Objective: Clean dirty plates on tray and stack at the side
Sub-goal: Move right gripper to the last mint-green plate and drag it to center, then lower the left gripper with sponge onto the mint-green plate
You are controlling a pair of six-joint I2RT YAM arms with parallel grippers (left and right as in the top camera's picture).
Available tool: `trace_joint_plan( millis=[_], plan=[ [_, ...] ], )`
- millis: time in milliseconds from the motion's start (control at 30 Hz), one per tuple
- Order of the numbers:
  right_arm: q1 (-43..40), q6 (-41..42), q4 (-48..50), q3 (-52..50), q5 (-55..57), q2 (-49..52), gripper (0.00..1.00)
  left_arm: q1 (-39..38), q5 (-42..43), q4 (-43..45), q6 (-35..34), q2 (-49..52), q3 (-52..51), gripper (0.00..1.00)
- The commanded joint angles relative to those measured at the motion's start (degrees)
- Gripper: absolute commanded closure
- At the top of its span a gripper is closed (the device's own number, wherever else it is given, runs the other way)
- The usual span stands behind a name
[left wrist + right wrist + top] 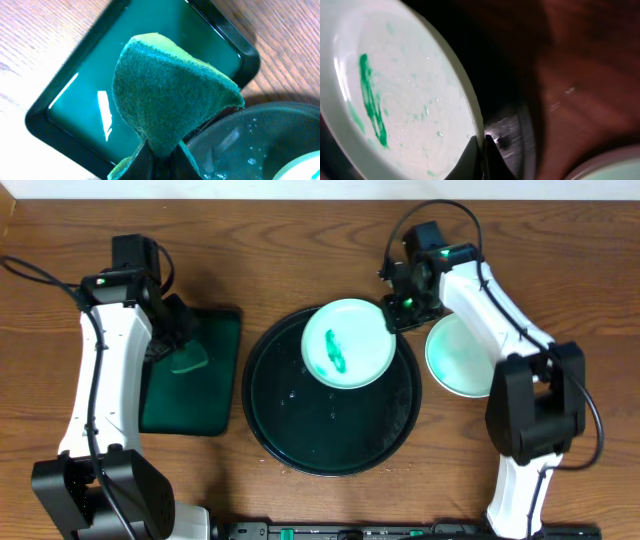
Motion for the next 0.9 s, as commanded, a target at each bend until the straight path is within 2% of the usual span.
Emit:
trace_joint_plan(
  millis=[0,133,333,400,433,500,533,733,867],
  plan=[
    [2.7,12.0,-2.9,0.5,-0.6,-2.5,0.99,-2.1,-0.3,-0.3,0.2,0.5,-0.2,0.93],
    [5.6,17.6,-2.6,-4.0,-0.6,-2.2,0.99,-4.0,-0.3,-0.5,-1.5,0.5,-0.2,0.93],
    [9.6,25.5,6.0,-12.7,3.1,-2.1,0.99,-7.5,-0.3,-1.0,-1.7,0.5,-0.2,0.93],
    [10.3,25.4,7.6,-14.4,2.8,-2.1,0.99,-8.7,-0.3,-1.0,-1.7,0.5,-0.2,0.93],
    [10.7,25.4,7.7,-14.8,2.8,-2.1,0.95,-9.3,-0.3,-1.0,-2.1,0.5,-0.2,0.93],
    [11.0,24.7,7.7,-14.9,2.8,-2.1,0.81,-10.3,-0.1,-1.0,-2.5,0.5,-0.2,0.93],
    [11.1,24.7,7.7,-14.9,2.8,-2.1,0.78,-10.8,-0.1,-1.0,-2.8,0.5,-0.2,0.93],
    [11.1,24.8,8.2,-15.3,3.5,-1.1,0.74,-14.7,-0.1,-0.7,-3.2,0.5,-0.7,0.93],
    [11.1,25.0,8.8,-15.5,3.0,1.0,0.80,-16.3,-0.1,0.4,-4.1,0.7,-2.1,0.93]
  ],
)
